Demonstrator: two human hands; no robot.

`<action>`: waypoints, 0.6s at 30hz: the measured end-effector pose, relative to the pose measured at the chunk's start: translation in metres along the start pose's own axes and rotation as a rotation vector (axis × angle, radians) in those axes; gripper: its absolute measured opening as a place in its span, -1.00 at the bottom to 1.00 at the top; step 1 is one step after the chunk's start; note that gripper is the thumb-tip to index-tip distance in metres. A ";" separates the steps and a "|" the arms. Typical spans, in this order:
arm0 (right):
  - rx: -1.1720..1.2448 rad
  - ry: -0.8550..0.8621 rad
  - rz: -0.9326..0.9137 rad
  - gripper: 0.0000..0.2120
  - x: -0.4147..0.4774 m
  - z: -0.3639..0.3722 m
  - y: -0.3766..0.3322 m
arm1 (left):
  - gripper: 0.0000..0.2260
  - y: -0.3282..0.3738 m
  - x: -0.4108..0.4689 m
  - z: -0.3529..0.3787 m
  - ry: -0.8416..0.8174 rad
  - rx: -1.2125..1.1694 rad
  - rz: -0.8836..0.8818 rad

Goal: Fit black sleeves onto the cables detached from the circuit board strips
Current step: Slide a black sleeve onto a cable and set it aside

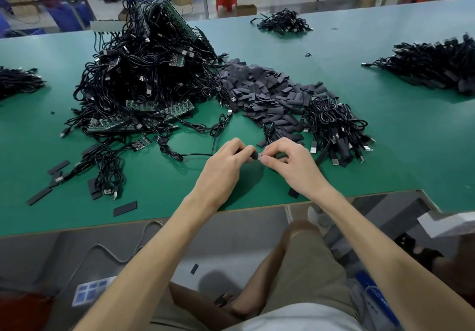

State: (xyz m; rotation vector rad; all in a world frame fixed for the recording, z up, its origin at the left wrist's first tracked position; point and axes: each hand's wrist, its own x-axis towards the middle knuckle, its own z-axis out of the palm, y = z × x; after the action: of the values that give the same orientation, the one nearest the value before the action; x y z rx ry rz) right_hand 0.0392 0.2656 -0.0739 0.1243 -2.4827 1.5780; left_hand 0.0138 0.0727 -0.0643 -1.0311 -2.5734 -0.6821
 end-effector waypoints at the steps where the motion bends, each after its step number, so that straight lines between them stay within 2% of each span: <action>1: -0.002 -0.004 0.009 -0.95 0.000 0.000 0.000 | -0.77 0.000 0.000 0.000 -0.010 0.007 0.009; 11: 0.021 -0.032 0.053 -0.92 -0.001 -0.004 -0.004 | -0.74 -0.004 0.002 0.000 -0.019 -0.053 0.055; 18: -0.040 0.020 -0.096 -0.90 -0.003 -0.003 -0.006 | -0.83 -0.003 0.006 -0.003 0.060 -0.248 -0.074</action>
State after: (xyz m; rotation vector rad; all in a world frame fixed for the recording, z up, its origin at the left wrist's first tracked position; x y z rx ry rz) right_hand 0.0433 0.2661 -0.0680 0.2178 -2.4529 1.4831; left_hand 0.0072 0.0722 -0.0598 -0.9726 -2.5310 -1.0569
